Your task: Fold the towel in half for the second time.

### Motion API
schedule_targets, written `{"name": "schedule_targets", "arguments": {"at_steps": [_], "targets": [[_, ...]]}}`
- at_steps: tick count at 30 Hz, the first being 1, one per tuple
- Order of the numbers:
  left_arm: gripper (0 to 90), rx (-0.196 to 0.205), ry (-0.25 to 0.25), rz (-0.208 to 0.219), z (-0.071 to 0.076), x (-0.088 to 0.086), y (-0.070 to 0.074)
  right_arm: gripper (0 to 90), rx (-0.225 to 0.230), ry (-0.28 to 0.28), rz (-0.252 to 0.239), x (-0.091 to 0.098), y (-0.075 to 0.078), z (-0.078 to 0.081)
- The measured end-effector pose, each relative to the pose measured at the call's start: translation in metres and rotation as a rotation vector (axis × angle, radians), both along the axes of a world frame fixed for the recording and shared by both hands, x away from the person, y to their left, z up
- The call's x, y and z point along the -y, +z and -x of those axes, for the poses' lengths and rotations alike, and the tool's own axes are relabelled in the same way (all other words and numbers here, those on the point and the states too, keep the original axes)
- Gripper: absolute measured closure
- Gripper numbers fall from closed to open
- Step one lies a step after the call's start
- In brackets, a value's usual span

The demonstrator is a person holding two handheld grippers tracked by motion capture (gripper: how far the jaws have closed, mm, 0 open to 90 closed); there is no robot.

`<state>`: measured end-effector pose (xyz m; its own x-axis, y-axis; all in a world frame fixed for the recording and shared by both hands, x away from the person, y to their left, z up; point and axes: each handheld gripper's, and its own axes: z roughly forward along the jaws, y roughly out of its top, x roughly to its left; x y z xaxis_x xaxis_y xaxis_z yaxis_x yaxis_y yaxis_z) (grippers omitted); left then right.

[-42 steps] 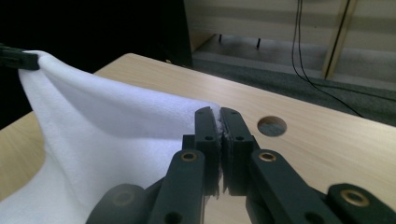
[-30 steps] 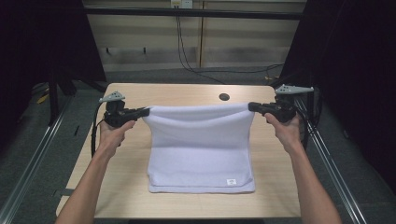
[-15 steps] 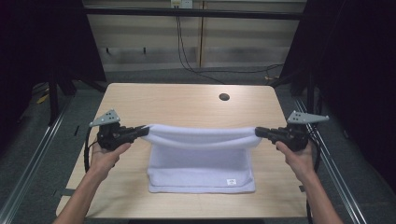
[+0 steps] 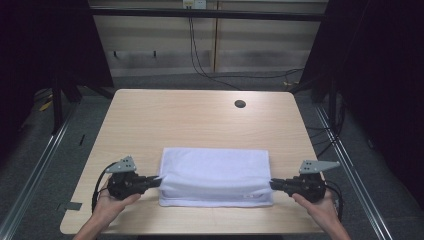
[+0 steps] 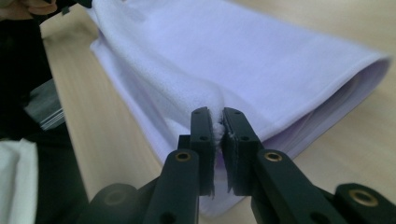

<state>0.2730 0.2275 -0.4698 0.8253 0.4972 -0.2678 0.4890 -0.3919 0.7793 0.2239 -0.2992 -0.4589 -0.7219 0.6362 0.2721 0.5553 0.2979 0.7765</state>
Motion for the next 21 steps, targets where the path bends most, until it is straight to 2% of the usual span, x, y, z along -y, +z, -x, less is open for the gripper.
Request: {"name": "schedule_targets", "arguments": {"at_steps": [1,2,3,4,5,6,8,10,12,14,15,16,17,18,19,20,21], "targets": [[82.0,0.0,0.0,0.0,0.0,0.0,0.0,82.7,0.0,0.0,0.0,0.0,0.0,0.0],[80.4,-0.004,-0.004,-0.002,0.003,0.0,-0.003,79.9,-0.04,0.024,0.018,-0.002,-0.009,0.006],[80.4,-0.009,-0.013,-0.016,0.005,-0.001,-0.006,79.9,-0.04,0.024,0.018,-0.002,-0.009,0.006],[78.0,-0.023,-0.023,-0.037,0.01,-0.001,-0.01,76.3,-0.062,0.029,0.041,-0.004,-0.015,0.01],[75.8,-0.023,-0.023,-0.037,0.01,-0.001,-0.01,74.2,-0.072,0.029,0.049,-0.004,-0.016,0.012],[72.7,-0.028,-0.031,-0.054,0.016,-0.002,-0.012,72.1,-0.065,0.024,0.052,-0.004,-0.017,0.013],[69.1,-0.028,-0.031,-0.034,0.021,-0.004,-0.012,68.2,-0.067,0.015,0.022,-0.003,-0.015,0.014],[62.9,-0.027,-0.011,-0.003,0.022,-0.007,-0.008,61.5,-0.041,-0.02,0.018,-0.002,-0.013,0.014],[55.1,-0.011,0.032,0.036,0.02,-0.009,-0.003,57.3,-0.002,-0.06,0.0,0.0,-0.009,0.013],[50.4,0.014,0.089,0.071,0.015,-0.013,0.001,50.8,0.039,-0.124,-0.019,0.003,-0.005,0.012],[46.0,0.014,0.089,0.071,0.015,-0.013,0.001,50.8,0.039,-0.124,-0.019,0.003,-0.005,0.012],[42.3,0.017,0.119,0.083,0.01,-0.017,0.002,44.7,0.078,-0.174,-0.032,0.005,-0.003,0.009],[42.3,0.028,0.145,0.091,0.006,-0.02,0.002,44.7,0.078,-0.174,-0.032,0.005,-0.003,0.009],[37.6,0.051,0.15,0.106,0.002,-0.024,0.002,40.2,0.105,-0.212,-0.046,0.009,-0.002,0.006],[37.4,0.076,0.151,0.095,-0.002,-0.028,0.002,38.4,0.116,-0.233,-0.054,0.011,-0.002,0.005],[35.5,0.066,0.218,0.074,-0.01,-0.037,-0.002,37.2,0.127,-0.254,-0.06,0.014,-0.002,0.004],[31.5,0.044,0.237,0.075,-0.013,-0.041,-0.005,36.5,0.132,-0.271,-0.063,0.017,-0.003,0.003]]}}
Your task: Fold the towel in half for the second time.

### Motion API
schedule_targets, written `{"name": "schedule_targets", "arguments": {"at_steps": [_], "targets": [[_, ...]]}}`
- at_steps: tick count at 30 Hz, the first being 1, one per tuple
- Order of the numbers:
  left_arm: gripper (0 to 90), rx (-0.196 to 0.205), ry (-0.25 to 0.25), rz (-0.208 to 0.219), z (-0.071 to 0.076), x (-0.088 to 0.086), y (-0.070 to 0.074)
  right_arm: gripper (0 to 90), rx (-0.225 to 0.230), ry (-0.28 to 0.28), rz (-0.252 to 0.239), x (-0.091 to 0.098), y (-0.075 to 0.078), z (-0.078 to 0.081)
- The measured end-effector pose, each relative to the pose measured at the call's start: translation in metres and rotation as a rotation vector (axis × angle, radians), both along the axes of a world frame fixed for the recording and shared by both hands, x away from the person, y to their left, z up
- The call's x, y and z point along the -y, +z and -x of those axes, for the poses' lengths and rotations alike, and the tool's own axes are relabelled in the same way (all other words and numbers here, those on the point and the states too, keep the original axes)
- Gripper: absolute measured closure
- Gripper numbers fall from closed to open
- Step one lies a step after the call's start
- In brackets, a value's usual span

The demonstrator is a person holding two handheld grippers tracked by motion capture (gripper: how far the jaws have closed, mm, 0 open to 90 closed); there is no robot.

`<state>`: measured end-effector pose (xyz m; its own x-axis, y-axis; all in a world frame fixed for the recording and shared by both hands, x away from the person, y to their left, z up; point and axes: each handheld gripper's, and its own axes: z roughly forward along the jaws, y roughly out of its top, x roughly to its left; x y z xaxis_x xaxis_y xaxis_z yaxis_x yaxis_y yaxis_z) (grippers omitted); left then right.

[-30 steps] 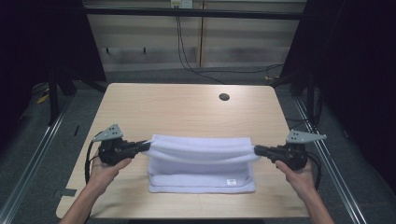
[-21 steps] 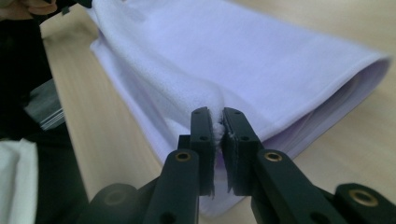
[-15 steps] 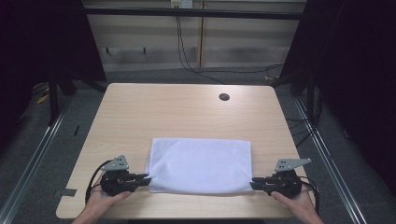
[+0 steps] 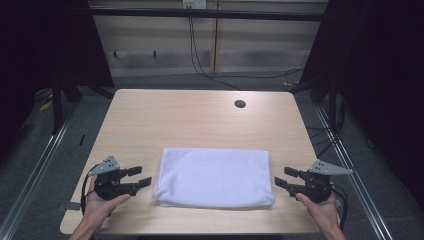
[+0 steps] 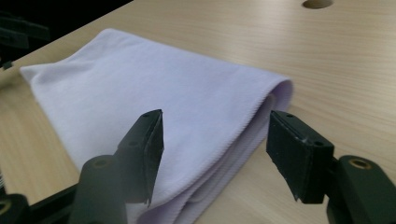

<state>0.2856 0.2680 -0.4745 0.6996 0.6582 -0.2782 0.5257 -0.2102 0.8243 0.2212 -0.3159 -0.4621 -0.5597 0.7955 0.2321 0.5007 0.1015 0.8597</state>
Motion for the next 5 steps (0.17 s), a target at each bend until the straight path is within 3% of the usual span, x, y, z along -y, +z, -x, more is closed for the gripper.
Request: {"name": "schedule_targets", "arguments": {"at_steps": [2,3,5], "targets": [[29.5,-0.017,0.035,-0.036,-0.001,-0.0036,-0.0051,38.0,-0.02,-0.023,0.009,0.0063,-0.0029,-0.0024],[28.7,-0.024,0.041,-0.039,-0.0008,-0.0046,-0.0065,37.7,-0.023,-0.033,0.03,0.0087,-0.0049,-0.0027],[27.8,-0.038,0.036,-0.034,-0.0004,-0.0045,-0.0066,35.8,-0.031,-0.045,0.026,0.0113,-0.0072,-0.0025]]}}
